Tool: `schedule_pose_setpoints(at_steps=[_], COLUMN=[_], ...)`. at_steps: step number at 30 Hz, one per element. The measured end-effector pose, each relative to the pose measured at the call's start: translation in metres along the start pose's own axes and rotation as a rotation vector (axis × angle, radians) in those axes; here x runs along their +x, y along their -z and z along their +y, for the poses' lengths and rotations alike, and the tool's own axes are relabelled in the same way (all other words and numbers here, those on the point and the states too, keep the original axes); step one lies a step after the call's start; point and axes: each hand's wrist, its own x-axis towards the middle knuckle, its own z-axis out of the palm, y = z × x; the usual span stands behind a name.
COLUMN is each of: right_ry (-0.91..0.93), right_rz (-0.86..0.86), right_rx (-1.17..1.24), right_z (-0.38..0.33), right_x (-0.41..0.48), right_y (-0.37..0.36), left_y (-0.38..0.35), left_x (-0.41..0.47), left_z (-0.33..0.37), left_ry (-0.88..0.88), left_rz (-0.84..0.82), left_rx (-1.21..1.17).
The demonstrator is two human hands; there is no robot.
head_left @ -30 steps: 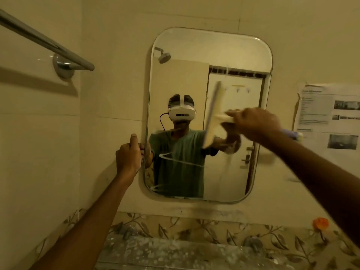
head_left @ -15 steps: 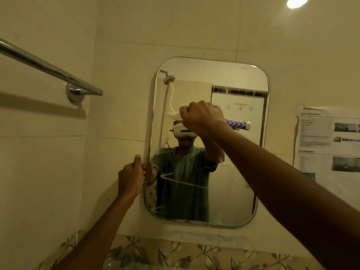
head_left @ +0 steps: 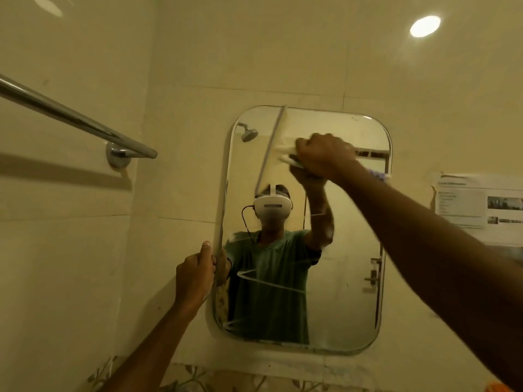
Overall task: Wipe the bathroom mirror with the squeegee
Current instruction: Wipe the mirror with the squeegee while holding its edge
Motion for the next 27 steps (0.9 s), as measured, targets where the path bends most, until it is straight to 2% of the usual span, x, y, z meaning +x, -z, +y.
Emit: schedule_pose_setpoints(at_steps=[3, 5, 8, 12, 15, 18, 21, 23, 27], right_ry=[0.03, 0.019, 0.05, -0.087, -0.314, -0.397, -0.423, -0.406, -0.366], right_rz=[0.044, 0.068, 0.056, 0.043, 0.057, 0.068, 0.082, 0.073, 0.095], right_rx=[0.036, 0.074, 0.01, -0.049, 0.117, 0.273, 0.546, 0.699, 0.767], right_z=[-0.045, -0.048, -0.015, 0.059, 0.077, 0.063, 0.04, 0.025, -0.009], right_x=[0.019, 0.019, 0.008, -0.033, -0.058, -0.054, -0.043, -0.035, -0.012], right_y=[0.006, 0.006, 0.002, -0.01, -0.015, -0.009, 0.007, 0.014, 0.017], left_y=[0.001, 0.002, 0.004, 0.007, 0.008, 0.015, 0.021, 0.023, 0.019], left_x=[0.0, 0.0, -0.001, -0.001, 0.001, 0.008, 0.021, 0.031, 0.054], left_z=[0.004, 0.007, 0.008, 0.011, 0.012, 0.017, 0.031, 0.048, 0.097], left_ry=[0.026, 0.034, 0.037, 0.015, 0.016, 0.024, -0.09, -0.165, -0.258], left_rz=[0.011, 0.007, -0.008, -0.046, -0.082, -0.155, -0.138, -0.076, -0.037], left_rx=[-0.05, -0.061, -0.063, 0.005, 0.042, 0.082, 0.202, 0.189, 0.045])
